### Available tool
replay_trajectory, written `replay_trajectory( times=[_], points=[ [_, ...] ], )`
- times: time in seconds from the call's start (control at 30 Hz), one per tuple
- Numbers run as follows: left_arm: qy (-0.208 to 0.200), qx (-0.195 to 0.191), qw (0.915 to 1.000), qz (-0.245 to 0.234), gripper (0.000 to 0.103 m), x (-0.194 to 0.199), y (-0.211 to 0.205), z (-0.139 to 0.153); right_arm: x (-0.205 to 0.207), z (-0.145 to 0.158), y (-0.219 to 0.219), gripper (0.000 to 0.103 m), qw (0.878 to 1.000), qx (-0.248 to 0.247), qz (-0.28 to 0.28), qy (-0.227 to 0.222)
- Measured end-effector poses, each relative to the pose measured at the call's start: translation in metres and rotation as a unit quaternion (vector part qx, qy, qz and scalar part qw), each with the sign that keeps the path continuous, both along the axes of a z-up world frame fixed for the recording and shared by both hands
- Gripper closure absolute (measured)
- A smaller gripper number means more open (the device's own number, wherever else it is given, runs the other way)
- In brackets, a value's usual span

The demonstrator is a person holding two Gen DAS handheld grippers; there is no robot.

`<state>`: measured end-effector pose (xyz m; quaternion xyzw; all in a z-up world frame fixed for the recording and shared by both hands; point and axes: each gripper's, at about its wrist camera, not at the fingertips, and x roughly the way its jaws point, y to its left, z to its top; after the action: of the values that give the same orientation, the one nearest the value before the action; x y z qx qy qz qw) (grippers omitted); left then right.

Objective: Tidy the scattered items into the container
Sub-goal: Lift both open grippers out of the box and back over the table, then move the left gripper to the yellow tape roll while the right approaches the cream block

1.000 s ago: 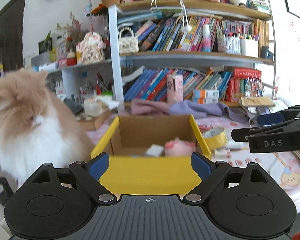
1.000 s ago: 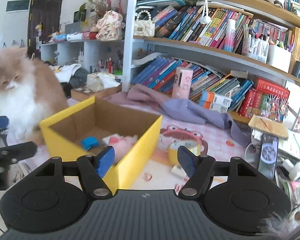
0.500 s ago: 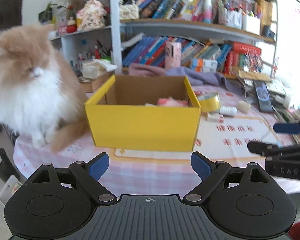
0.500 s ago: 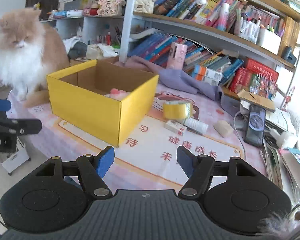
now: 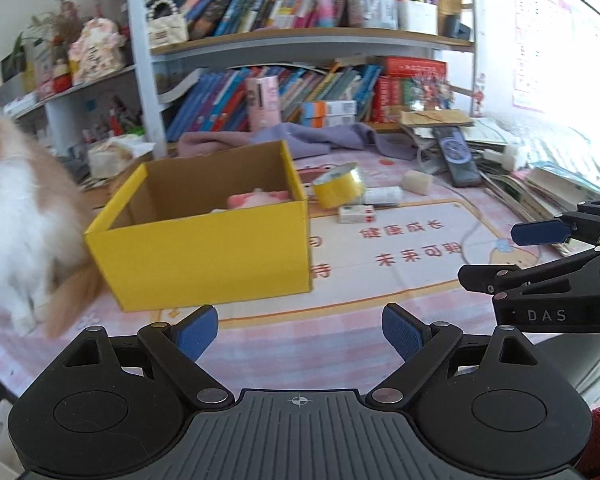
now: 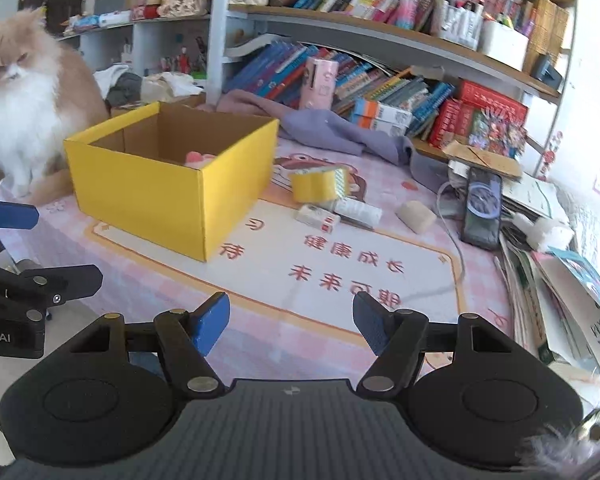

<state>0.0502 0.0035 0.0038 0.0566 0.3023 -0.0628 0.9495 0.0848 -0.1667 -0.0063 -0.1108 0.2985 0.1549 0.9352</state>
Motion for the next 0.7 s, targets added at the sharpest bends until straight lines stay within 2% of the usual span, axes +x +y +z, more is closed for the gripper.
replay_trajectory(
  times=[0.47, 0.6, 0.7],
  points=[
    [0.002, 0.001, 0.9982, -0.059, 0.012, 0.022, -0.031, -0.002, 0.012, -0.004, -0.028, 0.037, 0.999, 0.001, -0.043, 0.015],
    [0.004, -0.002, 0.9977, -0.068, 0.012, 0.029, -0.037, -0.004, 0.019, -0.004, -0.035, 0.042, 0.999, -0.001, -0.049, 0.017],
    [0.004, 0.001, 0.9971, -0.076, 0.012, 0.034, -0.043, -0.004, 0.025, -0.005, -0.038, 0.043, 0.998, -0.004, -0.056, 0.019]
  ],
)
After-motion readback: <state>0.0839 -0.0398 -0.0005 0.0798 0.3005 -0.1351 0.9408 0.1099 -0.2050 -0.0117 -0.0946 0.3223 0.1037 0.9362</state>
